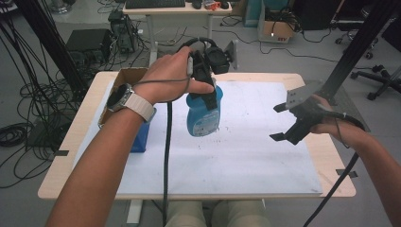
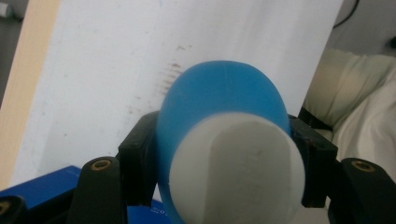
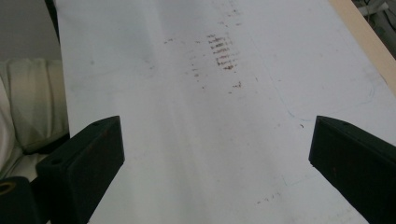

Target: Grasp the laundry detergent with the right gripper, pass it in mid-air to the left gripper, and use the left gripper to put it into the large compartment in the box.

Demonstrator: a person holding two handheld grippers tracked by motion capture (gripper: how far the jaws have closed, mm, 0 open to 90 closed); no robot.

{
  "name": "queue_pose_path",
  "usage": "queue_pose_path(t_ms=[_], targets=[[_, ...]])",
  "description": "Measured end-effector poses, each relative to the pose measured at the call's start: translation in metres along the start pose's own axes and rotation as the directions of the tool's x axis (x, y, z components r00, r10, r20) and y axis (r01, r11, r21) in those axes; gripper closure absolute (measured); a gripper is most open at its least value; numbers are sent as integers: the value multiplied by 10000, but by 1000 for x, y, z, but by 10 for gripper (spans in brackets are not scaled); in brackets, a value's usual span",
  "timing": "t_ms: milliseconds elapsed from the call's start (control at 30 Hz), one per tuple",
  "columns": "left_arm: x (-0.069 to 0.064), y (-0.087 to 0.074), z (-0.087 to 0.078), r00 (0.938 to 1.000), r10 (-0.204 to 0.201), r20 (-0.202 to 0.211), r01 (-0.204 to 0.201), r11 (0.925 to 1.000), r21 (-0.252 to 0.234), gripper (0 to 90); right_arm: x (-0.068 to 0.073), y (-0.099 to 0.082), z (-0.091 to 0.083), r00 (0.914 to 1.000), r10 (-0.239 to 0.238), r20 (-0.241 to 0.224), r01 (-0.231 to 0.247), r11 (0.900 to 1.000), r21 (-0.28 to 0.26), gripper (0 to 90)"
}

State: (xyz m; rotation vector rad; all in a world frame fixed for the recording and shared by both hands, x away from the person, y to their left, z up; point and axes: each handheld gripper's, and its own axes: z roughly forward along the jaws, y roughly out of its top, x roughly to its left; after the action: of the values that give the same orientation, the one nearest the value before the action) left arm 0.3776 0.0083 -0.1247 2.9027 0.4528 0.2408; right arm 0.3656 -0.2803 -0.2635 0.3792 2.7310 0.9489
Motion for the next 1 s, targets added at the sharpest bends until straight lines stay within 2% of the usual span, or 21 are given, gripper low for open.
queue_pose_path(t_ms=[133, 167, 200, 233, 300, 367, 467, 500, 533, 567, 600, 633, 667, 700, 733, 800, 833, 900, 933, 967, 1000], targets=[[5, 0, -6, 9993, -383, -4, 383, 9993, -2, 376, -6, 1, -1, 10000, 11, 83, -12, 9999, 124, 36], [7, 0, -9, 9976, -689, -25, 689, 9976, 72, 376, -7, 2, -1, 9999, -22, 120, 18, 9996, 274, 36], [7, 0, -9, 9976, -689, -25, 689, 9976, 72, 375, -7, 2, -1, 9999, -22, 120, 18, 9996, 274, 36], [9, 1, -12, 9954, -953, -114, 955, 9953, 169, 376, -8, 1, -2, 9998, 4, 192, -10, 9995, 308, 37], [10, 1, -13, 9942, -1070, -96, 1072, 9941, 177, 376, -8, 0, -2, 9998, 22, 206, -29, 9995, 317, 38], [12, 3, -17, 9909, -1340, -155, 1345, 9904, 330, 376, -11, -2, -1, 9994, -269, 213, 262, 9991, 331, 39], [15, 3, -23, 9821, -1872, -229, 1880, 9814, 380, 376, -12, -4, 1, 9990, -397, 192, 387, 9980, 494, 42], [17, 4, -26, 9752, -2193, -305, 2206, 9742, 473, 376, -13, -5, 2, 9987, -440, 241, 426, 9976, 549, 43], [17, 4, -26, 9752, -2193, -305, 2206, 9742, 473, 376, -13, -5, 2, 9987, -440, 241, 426, 9976, 549, 43], [19, 5, -31, 9668, -2525, -383, 2545, 9651, 612, 376, -13, -5, 2, 9985, -472, 264, 456, 9972, 590, 46], [19, 5, -31, 9668, -2525, -383, 2545, 9651, 612, 376, -13, -5, 2, 9985, -472, 264, 456, 9972, 590, 46], [21, 5, -33, 9639, -2633, -390, 2654, 9621, 625, 376, -13, -4, 1, 9985, -467, 271, 450, 9972, 606, 50], [23, 4, -35, 9503, -3084, -433, 3103, 9493, 498, 376, -13, -4, 1, 9985, -475, 270, 457, 9969, 636, 50], [24, 4, -37, 9448, -3244, -457, 3264, 9440, 482, 376, -14, -4, 1, 9983, -504, 282, 484, 9966, 667, 50], [25, 4, -39, 9355, -3495, -510, 3519, 9348, 482, 376, -14, -4, 0, 9983, -514, 281, 494, 9966, 662, 50], [30, 1, -45, 9125, -4038, -655, 4068, 9126, 404, 376, -16, -4, -2, 9982, -507, 330, 482, 9963, 712, 50], [30, 1, -45, 9125, -4038, -655, 4068, 9126, 404, 376, -16, -4, -2, 9982, -507, 330, 482, 9963, 712, 50], [34, -1, -49, 8992, -4311, -753, 4346, 8998, 388, 376, -17, -3, -3, 9982, -492, 334, 468, 9965, 700, 50], [35, -2, -50, 8967, -4358, -777, 4396, 8972, 411, 376, -18, -4, -3, 9983, -487, 335, 463, 9966, 681, 50], [37, -4, -52, 8871, -4545, -809, 4578, 8886, 275, 376, -19, -4, -3, 9983, -485, 334, 462, 9967, 670, 51], [38, -5, -53, 8818, -4631, -893, 4670, 8838, 286, 376, -20, -4, -3, 9981, -508, 347, 484, 9967, 658, 51]])
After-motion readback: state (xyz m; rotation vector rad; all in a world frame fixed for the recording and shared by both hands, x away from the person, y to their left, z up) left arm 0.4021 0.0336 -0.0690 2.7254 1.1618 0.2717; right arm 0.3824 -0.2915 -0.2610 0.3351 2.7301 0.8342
